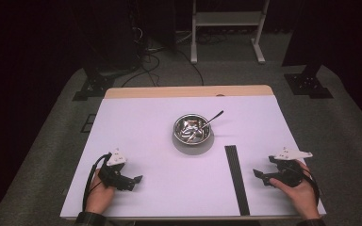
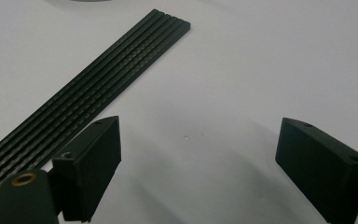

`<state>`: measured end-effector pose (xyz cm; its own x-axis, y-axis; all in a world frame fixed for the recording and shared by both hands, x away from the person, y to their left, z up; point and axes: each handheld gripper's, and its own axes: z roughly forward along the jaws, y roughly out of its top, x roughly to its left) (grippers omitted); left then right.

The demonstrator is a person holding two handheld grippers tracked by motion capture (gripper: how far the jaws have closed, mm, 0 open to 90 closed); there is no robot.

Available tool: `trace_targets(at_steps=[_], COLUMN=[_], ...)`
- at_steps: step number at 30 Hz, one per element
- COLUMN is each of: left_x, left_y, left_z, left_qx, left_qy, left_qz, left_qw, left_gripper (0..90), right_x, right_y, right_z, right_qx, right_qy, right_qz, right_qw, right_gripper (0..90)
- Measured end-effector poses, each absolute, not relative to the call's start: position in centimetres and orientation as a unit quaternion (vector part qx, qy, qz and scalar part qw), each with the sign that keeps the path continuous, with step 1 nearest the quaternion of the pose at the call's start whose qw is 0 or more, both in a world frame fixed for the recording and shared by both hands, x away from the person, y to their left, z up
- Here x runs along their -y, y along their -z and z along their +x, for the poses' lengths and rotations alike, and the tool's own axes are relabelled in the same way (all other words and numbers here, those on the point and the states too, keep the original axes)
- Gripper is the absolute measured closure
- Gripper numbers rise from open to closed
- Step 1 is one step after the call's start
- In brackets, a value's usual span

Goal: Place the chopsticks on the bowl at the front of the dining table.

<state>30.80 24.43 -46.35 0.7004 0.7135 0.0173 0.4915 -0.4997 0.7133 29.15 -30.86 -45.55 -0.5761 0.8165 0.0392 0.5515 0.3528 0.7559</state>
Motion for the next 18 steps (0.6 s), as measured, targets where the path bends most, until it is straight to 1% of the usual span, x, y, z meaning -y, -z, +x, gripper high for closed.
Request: trace_targets(at_steps=[18], left_x=[-24.44], left_y=[46.34], left_z=[30.80], left_qx=[-0.354], left_qy=[-0.157], left_qz=[0.852], left_qw=[0.353], left_gripper=[0.0], right_x=[30.16], right_y=[45.20], right_z=[30.19], right_qx=[-0.805], right_qy=[-0.376], right_qz=[0.423], right_qw=[0.178], right_gripper=[12.6])
